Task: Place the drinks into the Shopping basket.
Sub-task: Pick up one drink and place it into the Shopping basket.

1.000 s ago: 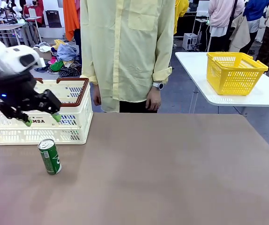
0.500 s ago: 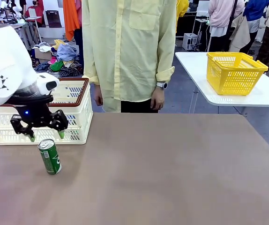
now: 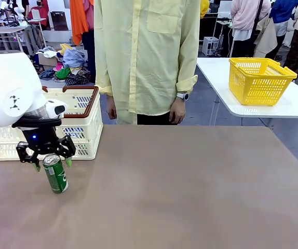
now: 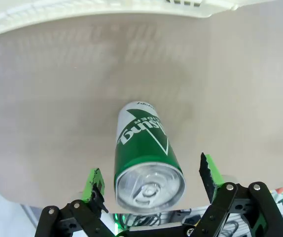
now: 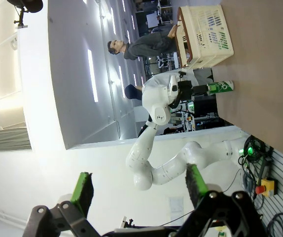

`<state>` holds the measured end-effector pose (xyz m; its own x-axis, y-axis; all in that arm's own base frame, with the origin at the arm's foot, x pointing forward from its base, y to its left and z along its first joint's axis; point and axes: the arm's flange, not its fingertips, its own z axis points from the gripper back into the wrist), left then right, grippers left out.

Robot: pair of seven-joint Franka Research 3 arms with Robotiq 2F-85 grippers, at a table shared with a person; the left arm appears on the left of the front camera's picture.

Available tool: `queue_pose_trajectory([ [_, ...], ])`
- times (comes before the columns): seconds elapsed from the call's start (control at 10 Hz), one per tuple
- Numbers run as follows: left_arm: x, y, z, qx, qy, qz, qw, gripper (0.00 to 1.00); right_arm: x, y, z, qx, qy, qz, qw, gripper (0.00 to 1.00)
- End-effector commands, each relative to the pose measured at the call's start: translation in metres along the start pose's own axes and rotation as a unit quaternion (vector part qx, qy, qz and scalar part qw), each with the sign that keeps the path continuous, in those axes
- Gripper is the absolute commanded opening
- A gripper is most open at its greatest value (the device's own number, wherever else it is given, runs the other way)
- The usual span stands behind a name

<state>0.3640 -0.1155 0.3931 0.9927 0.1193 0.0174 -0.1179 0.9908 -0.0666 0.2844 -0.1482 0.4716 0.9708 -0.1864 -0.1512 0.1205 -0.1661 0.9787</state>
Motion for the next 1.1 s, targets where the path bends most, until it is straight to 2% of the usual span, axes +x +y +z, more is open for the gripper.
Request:
queue_pose_trajectory([
  [0.0, -0.0268, 0.0124, -0.0260, 0.003, 0.002, -0.006, 1.000, 1.00, -0.0003, 0.0053, 0.0003, 0.004, 0.001, -0.004, 1.000, 1.00],
  [0.4, -0.0241, 0.0094, -0.0324, 0.022, 0.014, -0.007, 1.000, 1.00, -0.0003, 0.0053, 0.0003, 0.004, 0.001, -0.004, 1.000, 1.00],
  [0.5, -0.0234, 0.0100, -0.0326, 0.025, 0.012, -0.005, 1.000, 0.87, -0.0003, 0.0053, 0.0003, 0.004, 0.001, -0.004, 1.000, 1.00],
  [0.6, -0.0229, 0.0100, -0.0323, 0.028, 0.011, -0.006, 1.000, 0.36, -0.0003, 0.0053, 0.0003, 0.004, 0.001, -0.004, 1.000, 1.00],
  [0.7, -0.0229, 0.0097, -0.0331, 0.029, 0.010, -0.007, 0.999, 0.00, -0.0003, 0.0053, 0.0003, 0.004, 0.001, -0.004, 1.000, 1.00],
  [1.0, -0.0214, 0.0080, -0.0339, 0.030, 0.013, -0.009, 0.999, 0.00, -0.0003, 0.0053, 0.0003, 0.004, 0.001, -0.004, 1.000, 1.00],
])
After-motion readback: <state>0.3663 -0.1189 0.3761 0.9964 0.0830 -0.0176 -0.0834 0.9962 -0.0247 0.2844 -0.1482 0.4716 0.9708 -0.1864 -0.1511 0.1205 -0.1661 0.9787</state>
